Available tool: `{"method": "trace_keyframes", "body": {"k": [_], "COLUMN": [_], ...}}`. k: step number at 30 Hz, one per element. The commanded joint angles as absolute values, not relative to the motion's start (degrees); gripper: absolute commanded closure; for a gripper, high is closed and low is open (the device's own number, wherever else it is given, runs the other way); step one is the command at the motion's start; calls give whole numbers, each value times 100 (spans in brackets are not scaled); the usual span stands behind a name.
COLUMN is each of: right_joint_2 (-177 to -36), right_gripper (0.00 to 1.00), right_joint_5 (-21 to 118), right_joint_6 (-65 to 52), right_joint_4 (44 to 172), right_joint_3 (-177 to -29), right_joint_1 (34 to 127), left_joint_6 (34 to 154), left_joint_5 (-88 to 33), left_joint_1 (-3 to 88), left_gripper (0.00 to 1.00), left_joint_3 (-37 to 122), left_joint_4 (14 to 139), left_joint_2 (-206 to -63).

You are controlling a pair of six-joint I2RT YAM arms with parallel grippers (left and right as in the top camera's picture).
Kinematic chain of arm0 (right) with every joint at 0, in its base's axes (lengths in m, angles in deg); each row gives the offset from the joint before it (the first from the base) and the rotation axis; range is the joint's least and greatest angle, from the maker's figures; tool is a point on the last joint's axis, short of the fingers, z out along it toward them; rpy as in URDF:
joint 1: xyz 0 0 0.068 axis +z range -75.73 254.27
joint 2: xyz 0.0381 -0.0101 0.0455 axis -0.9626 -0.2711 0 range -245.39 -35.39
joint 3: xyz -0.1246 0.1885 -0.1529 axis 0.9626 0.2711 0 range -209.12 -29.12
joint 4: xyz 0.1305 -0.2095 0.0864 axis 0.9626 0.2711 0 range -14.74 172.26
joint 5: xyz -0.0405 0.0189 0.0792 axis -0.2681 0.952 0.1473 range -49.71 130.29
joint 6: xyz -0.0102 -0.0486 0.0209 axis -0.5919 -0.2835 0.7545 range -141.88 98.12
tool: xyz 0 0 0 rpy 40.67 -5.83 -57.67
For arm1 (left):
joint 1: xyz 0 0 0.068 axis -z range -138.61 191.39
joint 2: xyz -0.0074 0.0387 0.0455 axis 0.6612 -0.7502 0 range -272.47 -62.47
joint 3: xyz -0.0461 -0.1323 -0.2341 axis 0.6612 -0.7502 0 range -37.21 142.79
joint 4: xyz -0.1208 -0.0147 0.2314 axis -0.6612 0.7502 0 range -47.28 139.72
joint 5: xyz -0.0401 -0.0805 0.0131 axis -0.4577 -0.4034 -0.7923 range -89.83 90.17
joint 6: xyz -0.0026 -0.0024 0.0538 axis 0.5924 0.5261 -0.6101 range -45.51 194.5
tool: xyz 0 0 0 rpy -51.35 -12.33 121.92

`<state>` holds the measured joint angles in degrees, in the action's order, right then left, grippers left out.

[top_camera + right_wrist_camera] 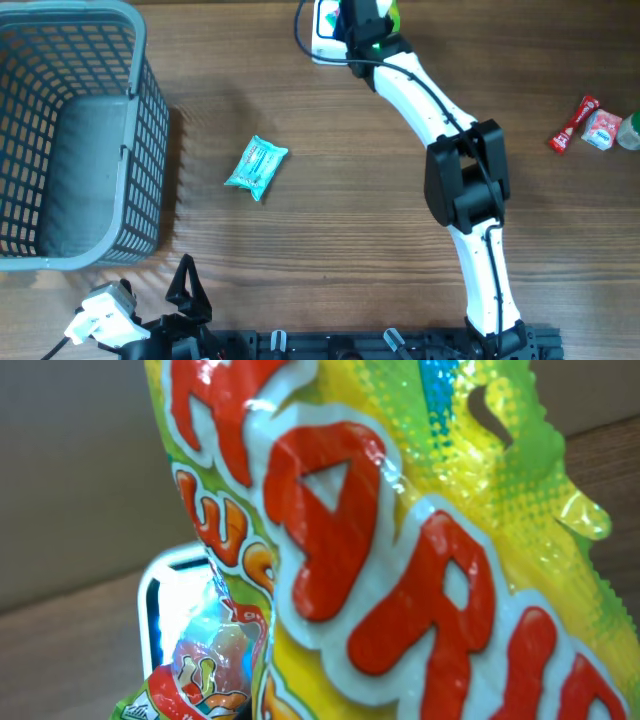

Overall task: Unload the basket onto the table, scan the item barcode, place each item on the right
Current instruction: 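Hold the Haribo bag up to the white scanner, then carry the Haribo bag to the right edge and release it, then grasp the mint-green wipes pack with the right gripper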

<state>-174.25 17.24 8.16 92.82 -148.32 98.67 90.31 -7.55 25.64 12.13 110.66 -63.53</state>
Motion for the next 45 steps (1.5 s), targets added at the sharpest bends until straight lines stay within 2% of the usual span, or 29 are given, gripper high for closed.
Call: {"method": "trace_keyframes", "body": {"k": [1, 4, 8, 10, 15, 17, 21, 23, 24, 25, 26, 27, 28, 31, 33, 35, 36, 37, 39, 41, 45], "right_joint_2": [-17388, -16953, -16448, -16448, -16437, -16437, -16437, -16437, -16437, -16437, -16437, -16431, -16416, -16134, -15762, -15471, -15463, -15517, -15607, -15841, -16521], "right_gripper": [95, 95, 96, 96, 96, 96, 96, 96, 96, 84, 39, 13, 0, 0, 0, 0, 0, 0, 0, 0, 0], "right_joint_5": [957, 679, 681, 795, 1322, 1354, 731, 714, 1079, 1687, 2010, 2305, 2428, 3407, 4886, 6696, 6875, 6261, 6084, 6082, 6078], "right_joint_6": [381, 762, 2150, 2392, 2582, 2613, 3035, 2351, 1562, 768, 458, 329, 311, 368, 311, -266, -429, -521, -475, 130, 1363], "right_joint_4": [10216, 12692, 15979, 16744, 16744, 16746, 16373, 15577, 15007, 14504, 14307, 14340, 14548, 15496, 15752, 15800, 15883, 15866, 15549, 14932, 13603], "right_joint_3": [-15479, -16418, -16526, -16346, -15522, -14659, -13595, -13420, -13402, -13415, -13442, -13807, -14150, -15584, -15957, -15957, -15957, -15830, -15546, -15216, -14659], "right_joint_1": [10132, 9994, 9304, 8783, 7328, 6410, 5267, 4845, 4650, 4523, 4497, 4541, 4593, 4902, 5234, 5907, 6436, 7485, 8567, 9620, 11067], "left_joint_6": [9064, 9066, 9064, 9066, 9066, 9064, 9066, 9064, 9064, 9064, 9064, 9066, 9064, 9064, 9064, 9064, 9064, 9064, 9064, 9066, 9064], "left_joint_5": [-727, -727, -727, -727, -727, -727, -727, -727, -727, -727, -727, -727, -727, -727, -727, -727, -727, -727, -727, -727, -727], "left_joint_1": [2579, 2579, 2579, 2579, 2579, 2579, 2579, 2579, 2579, 2579, 2579, 2579, 2579, 2579, 2579, 2579, 2579, 2579, 2579, 2579, 2579], "left_gripper": [0, 0, 0, 0, 0, 0, 0, 0, 0, 0, 0, 0, 0, 0, 0, 0, 0, 0, 0, 0, 0], "left_joint_3": [1200, 1200, 1200, 1200, 1200, 1200, 1200, 1200, 1200, 1200, 1200, 1200, 1200, 1200, 1200, 1200, 1200, 1200, 1200, 1200, 1200], "left_joint_4": [11049, 11049, 11049, 11049, 11049, 11049, 11049, 11049, 11049, 11049, 11049, 11049, 11049, 11049, 11049, 11049, 11049, 11049, 11049, 11049, 11049], "left_joint_2": [-6318, -6318, -6318, -6318, -6318, -6318, -6318, -6318, -6318, -6318, -6318, -6318, -6318, -6318, -6318, -6318, -6318, -6318, -6318, -6318, -6318]}}
